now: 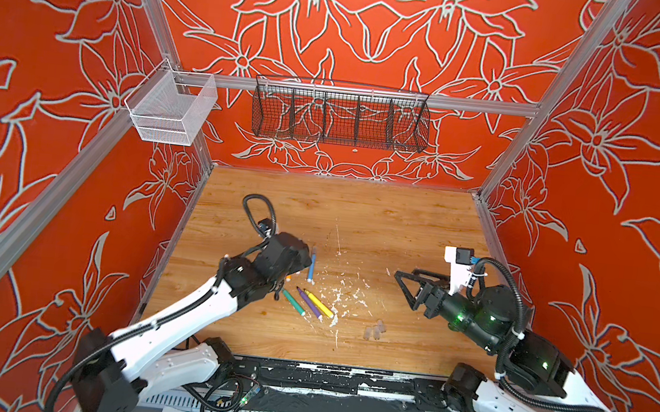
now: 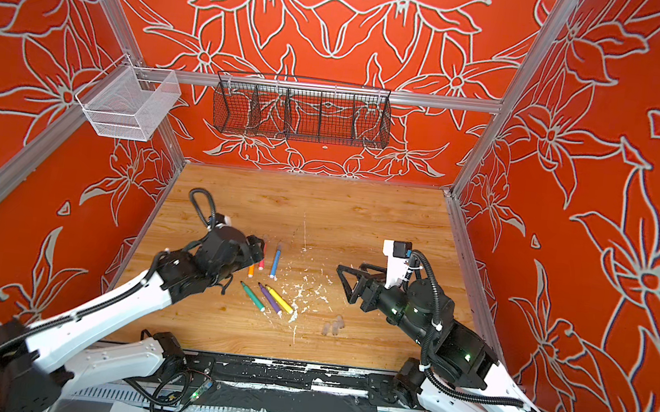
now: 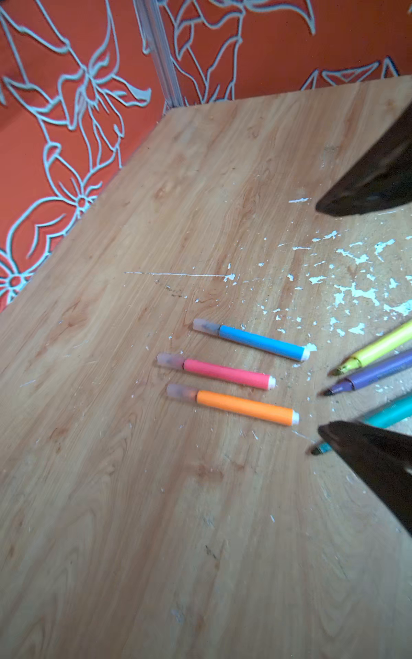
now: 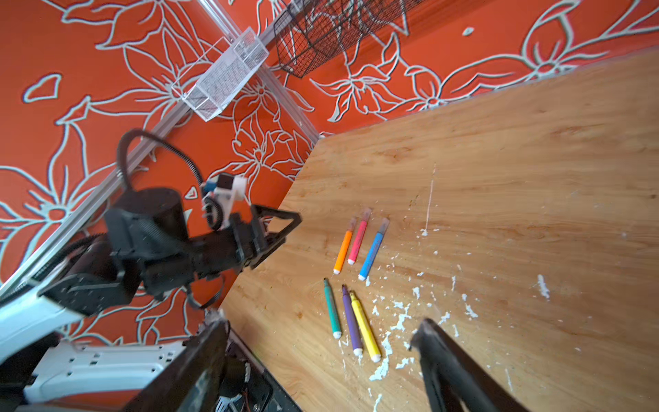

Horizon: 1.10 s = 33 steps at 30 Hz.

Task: Insert the pens into the pen caps
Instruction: 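Lay the capped blue marker beside the pink marker with the left gripper, then move the left gripper over the yellow marker and lower onto it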

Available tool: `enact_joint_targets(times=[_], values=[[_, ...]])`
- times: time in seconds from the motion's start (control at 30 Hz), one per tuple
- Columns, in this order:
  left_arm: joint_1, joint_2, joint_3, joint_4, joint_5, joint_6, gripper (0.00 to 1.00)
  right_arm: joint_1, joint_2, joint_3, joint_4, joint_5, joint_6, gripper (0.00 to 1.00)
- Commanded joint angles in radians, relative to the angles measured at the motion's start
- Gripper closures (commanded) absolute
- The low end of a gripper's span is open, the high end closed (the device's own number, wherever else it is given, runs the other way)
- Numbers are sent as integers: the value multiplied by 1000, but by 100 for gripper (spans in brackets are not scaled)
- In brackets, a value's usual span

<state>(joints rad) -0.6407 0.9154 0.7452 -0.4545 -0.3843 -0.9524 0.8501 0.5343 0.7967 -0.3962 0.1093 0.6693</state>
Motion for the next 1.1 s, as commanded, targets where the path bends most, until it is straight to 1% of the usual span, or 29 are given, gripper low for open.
enact_joint_targets(times=[0.0, 0.07, 0.13, 0.23, 0.3, 0.37, 0.47, 0.5, 0.57, 0.6, 0.7, 0.77, 0.9, 0.97, 1.07], values=[[-1, -138, -133, 54, 6, -2, 11, -6, 18, -66, -24, 197, -90, 11], [-1, -213, -190, 98, 66, 19, 2, -8, 42, -88, -29, 264, -122, 11], [-9, -250, -209, 89, 98, -9, 0, -12, 64, -111, -6, 321, -165, 11], [-58, -227, -178, 45, 101, -67, 0, -22, 94, -121, -12, 422, -205, 11], [-125, -159, -119, -34, 75, -132, 3, -28, 98, -148, -4, 498, -228, 11], [-217, -82, -71, -73, 18, -189, 5, -34, 96, -191, 28, 593, -253, 11], [-369, 43, -15, -89, -83, -302, 7, -45, 104, -245, 42, 775, -212, 12], [-418, 105, 6, -91, -116, -342, 7, -46, 105, -257, 19, 822, -167, 12], [-493, 215, 58, -93, -158, -398, 8, -54, 94, -294, 38, 840, -151, 12], [-526, 278, 98, -110, -176, -427, 10, -56, 85, -323, 68, 841, -159, 12], [-610, 455, 218, -203, -226, -557, 19, -62, 69, -404, 183, 792, -199, 12], [-641, 551, 275, -237, -236, -626, 24, -64, 79, -410, 196, 778, -207, 13], [-660, 667, 329, -288, -225, -741, 31, -66, 129, -396, 201, 825, -196, 13], [-661, 688, 316, -276, -223, -766, 33, -68, 153, -387, 215, 869, -204, 13], [-660, 720, 322, -266, -233, -763, 33, -86, 186, -370, 223, 944, -181, 13]])
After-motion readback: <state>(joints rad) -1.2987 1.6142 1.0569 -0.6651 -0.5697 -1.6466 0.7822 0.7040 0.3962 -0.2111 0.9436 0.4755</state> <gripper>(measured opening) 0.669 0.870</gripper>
